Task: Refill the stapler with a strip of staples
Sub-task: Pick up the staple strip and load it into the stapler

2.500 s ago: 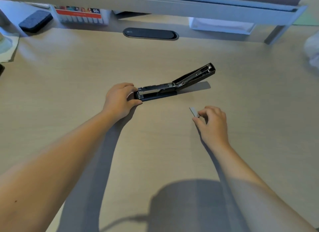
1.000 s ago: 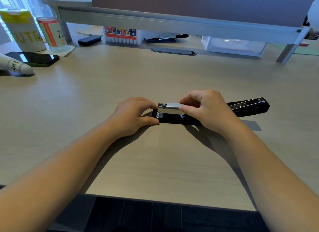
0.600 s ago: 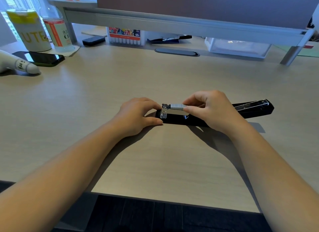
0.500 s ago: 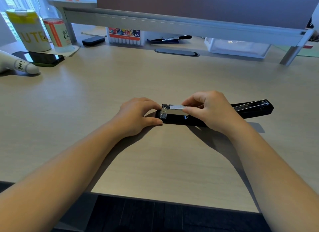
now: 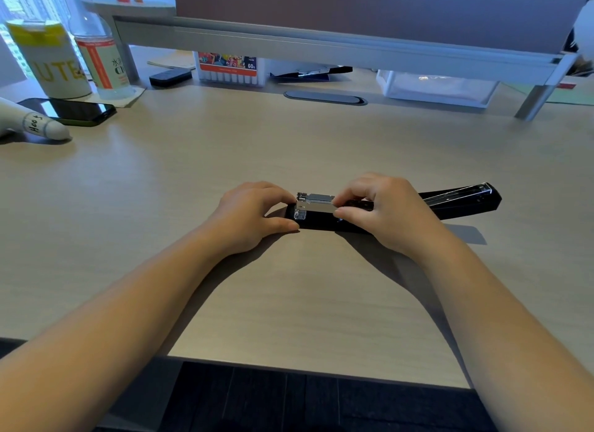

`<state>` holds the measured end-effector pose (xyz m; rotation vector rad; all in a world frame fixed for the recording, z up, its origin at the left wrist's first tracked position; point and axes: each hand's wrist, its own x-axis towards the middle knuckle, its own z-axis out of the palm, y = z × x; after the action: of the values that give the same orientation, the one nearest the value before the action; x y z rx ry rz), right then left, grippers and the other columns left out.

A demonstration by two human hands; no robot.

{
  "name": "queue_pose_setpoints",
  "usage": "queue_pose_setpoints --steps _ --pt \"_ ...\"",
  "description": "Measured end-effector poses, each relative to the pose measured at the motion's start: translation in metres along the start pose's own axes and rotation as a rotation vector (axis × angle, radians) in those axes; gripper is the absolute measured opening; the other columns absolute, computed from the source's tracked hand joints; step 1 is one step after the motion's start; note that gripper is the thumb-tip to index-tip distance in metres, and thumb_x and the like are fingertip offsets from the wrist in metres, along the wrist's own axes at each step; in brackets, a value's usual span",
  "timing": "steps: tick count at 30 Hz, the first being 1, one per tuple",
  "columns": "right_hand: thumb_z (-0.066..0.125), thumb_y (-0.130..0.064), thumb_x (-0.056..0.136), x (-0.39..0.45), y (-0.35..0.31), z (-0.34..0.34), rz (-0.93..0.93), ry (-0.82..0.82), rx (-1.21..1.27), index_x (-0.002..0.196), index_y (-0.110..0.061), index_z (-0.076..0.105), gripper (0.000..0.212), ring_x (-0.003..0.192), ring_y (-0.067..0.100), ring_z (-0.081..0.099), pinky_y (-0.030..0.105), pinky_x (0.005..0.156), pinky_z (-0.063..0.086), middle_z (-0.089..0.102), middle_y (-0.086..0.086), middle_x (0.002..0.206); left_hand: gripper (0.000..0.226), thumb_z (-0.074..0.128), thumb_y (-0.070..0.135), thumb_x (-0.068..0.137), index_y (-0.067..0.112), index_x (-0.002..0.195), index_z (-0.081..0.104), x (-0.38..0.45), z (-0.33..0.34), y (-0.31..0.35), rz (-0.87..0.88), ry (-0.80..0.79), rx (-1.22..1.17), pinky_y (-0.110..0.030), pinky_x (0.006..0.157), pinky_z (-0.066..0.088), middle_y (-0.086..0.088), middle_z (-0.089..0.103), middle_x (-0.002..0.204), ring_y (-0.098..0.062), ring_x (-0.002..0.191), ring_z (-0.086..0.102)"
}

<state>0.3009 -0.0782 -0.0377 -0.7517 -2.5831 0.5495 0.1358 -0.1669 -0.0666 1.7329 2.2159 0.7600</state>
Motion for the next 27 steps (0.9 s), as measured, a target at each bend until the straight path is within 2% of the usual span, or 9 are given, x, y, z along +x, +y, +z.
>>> queue_pose_setpoints --steps 8,12,15,17,19,20,22,24,27 --pt "0.061 -0.019 0.079 0.002 0.000 0.004 -0.027 0.002 0.016 0.104 -0.019 0.061 0.025 0.099 0.022 0.054 0.040 0.088 0.045 0.063 0.005 0.108 0.041 0.061 0.030 0.077 0.018 0.116 0.055 0.001 0.000 0.002 0.003 -0.007 0.040 -0.042 0.104 0.034 -0.005 0.055 0.127 -0.024 0.121 0.043" --pt "0.063 -0.031 0.076 -0.003 0.007 -0.003 0.023 0.084 -0.201 0.110 -0.020 0.052 0.038 0.105 0.022 0.052 0.038 0.090 0.038 0.062 0.002 0.113 0.041 0.058 0.030 0.079 0.017 0.118 0.054 0.002 -0.008 -0.005 -0.040 0.013 0.108 -0.045 0.102 0.036 -0.007 0.054 0.128 -0.027 0.120 0.042" --pt "0.060 -0.045 0.074 -0.005 0.013 -0.007 0.088 0.131 -0.430 0.106 -0.018 0.053 0.042 0.108 0.026 0.048 0.041 0.100 0.028 0.063 0.004 0.110 0.039 0.057 0.028 0.081 0.017 0.118 0.054 0.003 -0.016 -0.015 -0.099 0.025 0.124 -0.048 0.099 0.039 -0.011 0.054 0.126 -0.030 0.117 0.044" --pt "0.057 -0.049 0.074 -0.005 0.017 -0.008 0.162 0.174 -0.497 0.105 -0.018 0.053 0.044 0.118 0.027 0.040 0.048 0.111 0.012 0.061 0.006 0.113 0.037 0.057 0.025 0.081 0.018 0.118 0.054 0.004 -0.021 -0.019 -0.128 0.021 0.122 -0.049 0.098 0.039 -0.013 0.054 0.124 -0.032 0.117 0.044" --pt "0.054 -0.053 0.074 -0.005 0.023 -0.009 0.253 0.184 -0.531 0.109 -0.019 0.052 0.049 0.126 0.028 0.032 0.054 0.113 0.001 0.056 0.007 0.121 0.037 0.055 0.024 0.082 0.018 0.119 0.053 0.003 -0.024 -0.022 -0.146 0.019 0.116 -0.048 0.099 0.038 -0.013 0.054 0.124 -0.032 0.117 0.043" --pt "0.054 -0.053 0.074 -0.005 0.025 -0.010 0.292 0.182 -0.526 0.111 -0.019 0.051 0.051 0.127 0.029 0.030 0.056 0.112 0.002 0.053 0.008 0.124 0.037 0.055 0.023 0.083 0.018 0.119 0.052 0.003 -0.025 -0.023 -0.153 0.019 0.111 -0.047 0.099 0.038 -0.013 0.053 0.124 -0.032 0.117 0.043" --pt "0.061 -0.046 0.073 -0.003 0.030 -0.010 0.322 0.213 -0.372 0.113 -0.017 0.051 0.050 0.124 0.030 0.031 0.052 0.110 0.017 0.045 0.011 0.128 0.037 0.055 0.022 0.083 0.018 0.119 0.052 0.003 -0.025 -0.024 -0.153 0.023 0.099 -0.047 0.100 0.038 -0.013 0.053 0.125 -0.031 0.118 0.043" --pt "0.069 -0.028 0.071 -0.002 0.030 -0.010 0.292 0.295 -0.055 0.110 -0.013 0.053 0.045 0.120 0.027 0.034 0.038 0.104 0.029 0.038 0.012 0.129 0.036 0.056 0.023 0.082 0.019 0.118 0.054 0.003 -0.025 -0.026 -0.152 0.033 0.084 -0.049 0.100 0.038 -0.013 0.054 0.125 -0.032 0.118 0.043" --pt "0.073 -0.012 0.066 0.000 0.031 -0.016 0.257 0.406 0.198 0.108 -0.012 0.053 0.046 0.104 0.015 0.038 0.015 0.090 0.028 0.036 0.008 0.120 0.035 0.057 0.025 0.081 0.020 0.116 0.055 0.003 -0.023 -0.028 -0.155 0.051 0.083 -0.049 0.099 0.038 -0.012 0.056 0.124 -0.032 0.117 0.044"
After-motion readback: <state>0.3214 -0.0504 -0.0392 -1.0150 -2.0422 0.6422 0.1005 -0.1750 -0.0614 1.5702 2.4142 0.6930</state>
